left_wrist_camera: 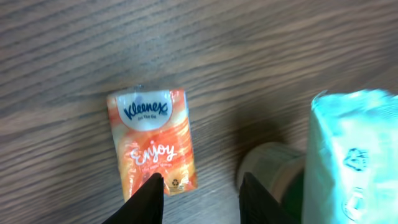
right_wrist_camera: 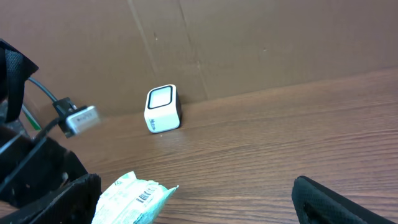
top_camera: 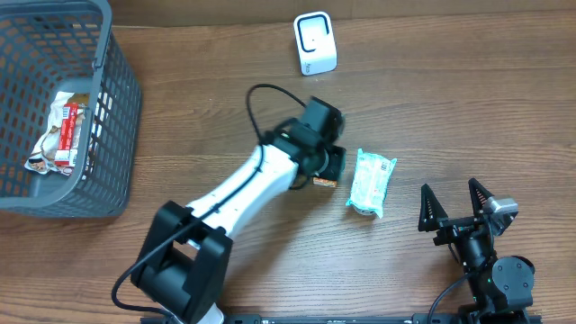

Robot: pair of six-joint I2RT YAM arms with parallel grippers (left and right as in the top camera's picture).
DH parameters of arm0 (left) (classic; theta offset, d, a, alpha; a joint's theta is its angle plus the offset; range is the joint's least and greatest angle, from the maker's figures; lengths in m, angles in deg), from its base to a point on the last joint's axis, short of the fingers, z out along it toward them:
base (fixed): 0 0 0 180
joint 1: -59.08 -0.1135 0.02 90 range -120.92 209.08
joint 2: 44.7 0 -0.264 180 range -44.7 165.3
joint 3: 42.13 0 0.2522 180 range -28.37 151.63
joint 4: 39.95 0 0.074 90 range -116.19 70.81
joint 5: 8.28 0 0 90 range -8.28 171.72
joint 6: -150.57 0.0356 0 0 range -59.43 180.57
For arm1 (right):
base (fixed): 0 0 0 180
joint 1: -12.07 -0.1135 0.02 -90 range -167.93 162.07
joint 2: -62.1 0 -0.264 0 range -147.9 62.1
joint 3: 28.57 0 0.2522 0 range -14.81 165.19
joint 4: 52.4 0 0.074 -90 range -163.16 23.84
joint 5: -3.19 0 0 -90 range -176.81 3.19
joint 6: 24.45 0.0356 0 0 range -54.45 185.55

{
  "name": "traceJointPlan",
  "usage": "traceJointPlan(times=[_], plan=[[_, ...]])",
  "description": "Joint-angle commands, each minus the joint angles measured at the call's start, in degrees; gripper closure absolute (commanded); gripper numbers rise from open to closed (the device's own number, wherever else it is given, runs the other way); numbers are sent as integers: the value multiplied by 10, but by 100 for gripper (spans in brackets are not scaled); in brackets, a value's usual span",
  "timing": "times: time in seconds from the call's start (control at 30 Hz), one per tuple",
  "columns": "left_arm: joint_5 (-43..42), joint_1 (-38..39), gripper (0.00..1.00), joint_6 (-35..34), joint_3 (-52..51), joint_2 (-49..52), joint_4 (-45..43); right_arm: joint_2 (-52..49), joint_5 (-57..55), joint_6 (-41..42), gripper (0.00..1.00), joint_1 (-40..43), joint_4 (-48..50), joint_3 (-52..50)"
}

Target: Scan the item barcode

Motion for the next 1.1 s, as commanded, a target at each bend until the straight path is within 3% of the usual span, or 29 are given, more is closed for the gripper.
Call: traceJointPlan(times=[0.0,0.3,1.07], plan=[[130,22,69,-12,4,10,-8,1,-3,1,0,3,2,-6],[133,30,74,-12,4,55,-55,1,-3,1,0,3,2,-6],[99,33,73,-12,-1,58,-49,1,-3,1,0,3,2,-6]])
